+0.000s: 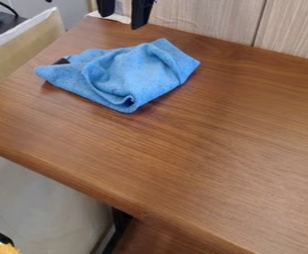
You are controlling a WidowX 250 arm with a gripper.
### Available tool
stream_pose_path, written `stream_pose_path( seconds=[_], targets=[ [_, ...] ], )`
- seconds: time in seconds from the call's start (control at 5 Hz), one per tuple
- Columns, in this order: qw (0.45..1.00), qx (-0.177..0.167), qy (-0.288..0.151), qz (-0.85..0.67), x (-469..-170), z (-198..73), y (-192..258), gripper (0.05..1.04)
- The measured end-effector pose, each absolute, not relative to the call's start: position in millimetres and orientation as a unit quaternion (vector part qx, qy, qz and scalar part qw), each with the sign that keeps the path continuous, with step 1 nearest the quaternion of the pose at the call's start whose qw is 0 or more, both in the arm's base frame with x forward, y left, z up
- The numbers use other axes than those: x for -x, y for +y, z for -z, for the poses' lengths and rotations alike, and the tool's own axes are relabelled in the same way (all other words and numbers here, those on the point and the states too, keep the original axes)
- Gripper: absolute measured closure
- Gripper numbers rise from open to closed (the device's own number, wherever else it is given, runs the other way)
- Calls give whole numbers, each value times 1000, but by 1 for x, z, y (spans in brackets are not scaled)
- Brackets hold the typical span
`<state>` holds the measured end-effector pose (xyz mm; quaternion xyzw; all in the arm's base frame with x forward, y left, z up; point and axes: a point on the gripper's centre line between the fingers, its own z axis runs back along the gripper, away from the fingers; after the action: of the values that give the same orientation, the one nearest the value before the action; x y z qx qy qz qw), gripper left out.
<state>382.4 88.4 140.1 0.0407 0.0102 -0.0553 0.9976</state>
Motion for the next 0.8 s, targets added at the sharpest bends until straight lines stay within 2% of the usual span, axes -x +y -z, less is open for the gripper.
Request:
stream_pose_path(
  seconds=[0.2, 0.4, 0.8],
  targets=[
    [997, -35, 32, 54, -381, -124, 89, 82],
    [998, -29, 47, 28, -370, -114, 107, 82],
    [996, -29, 51, -59, -349, -113, 161, 82]
  ],
)
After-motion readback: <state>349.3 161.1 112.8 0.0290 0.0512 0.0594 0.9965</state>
